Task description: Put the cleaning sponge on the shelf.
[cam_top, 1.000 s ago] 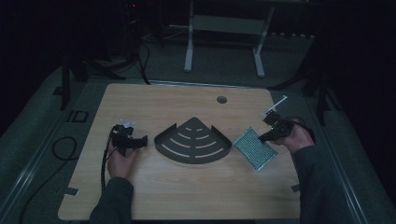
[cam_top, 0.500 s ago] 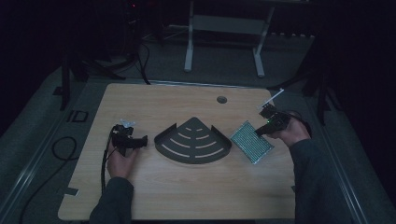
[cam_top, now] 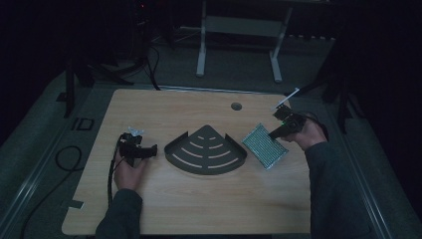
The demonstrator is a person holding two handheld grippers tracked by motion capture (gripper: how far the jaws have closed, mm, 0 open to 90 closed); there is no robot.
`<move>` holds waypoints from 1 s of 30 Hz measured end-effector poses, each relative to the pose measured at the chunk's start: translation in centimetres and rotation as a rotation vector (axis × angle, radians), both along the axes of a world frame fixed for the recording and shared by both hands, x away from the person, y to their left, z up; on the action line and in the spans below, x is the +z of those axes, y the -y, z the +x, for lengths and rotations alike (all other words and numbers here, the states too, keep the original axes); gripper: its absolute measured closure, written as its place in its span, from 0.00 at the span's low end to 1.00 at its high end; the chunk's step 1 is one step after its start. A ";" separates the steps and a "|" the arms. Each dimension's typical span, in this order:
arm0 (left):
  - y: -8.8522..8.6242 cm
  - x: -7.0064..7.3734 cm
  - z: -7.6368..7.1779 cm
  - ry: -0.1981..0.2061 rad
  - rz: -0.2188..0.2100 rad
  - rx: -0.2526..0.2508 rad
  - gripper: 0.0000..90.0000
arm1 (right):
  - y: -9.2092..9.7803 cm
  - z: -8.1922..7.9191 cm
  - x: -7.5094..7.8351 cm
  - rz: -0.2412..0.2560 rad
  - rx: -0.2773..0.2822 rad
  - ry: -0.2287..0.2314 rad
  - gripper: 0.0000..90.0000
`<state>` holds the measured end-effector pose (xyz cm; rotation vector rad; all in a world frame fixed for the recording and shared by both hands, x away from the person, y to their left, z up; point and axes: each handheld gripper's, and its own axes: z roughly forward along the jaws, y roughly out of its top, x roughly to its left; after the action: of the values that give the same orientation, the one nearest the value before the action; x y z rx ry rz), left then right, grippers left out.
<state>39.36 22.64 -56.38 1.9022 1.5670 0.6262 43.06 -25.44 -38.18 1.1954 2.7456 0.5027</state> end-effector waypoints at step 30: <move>0.0 0.0 0.0 0.000 0.000 0.000 0.09 | -4.1 1.9 0.8 0.015 0.016 0.000 1.00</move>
<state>39.36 22.65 -56.39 1.9019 1.5672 0.6263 45.00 -21.31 -37.39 1.1777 2.7587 0.5261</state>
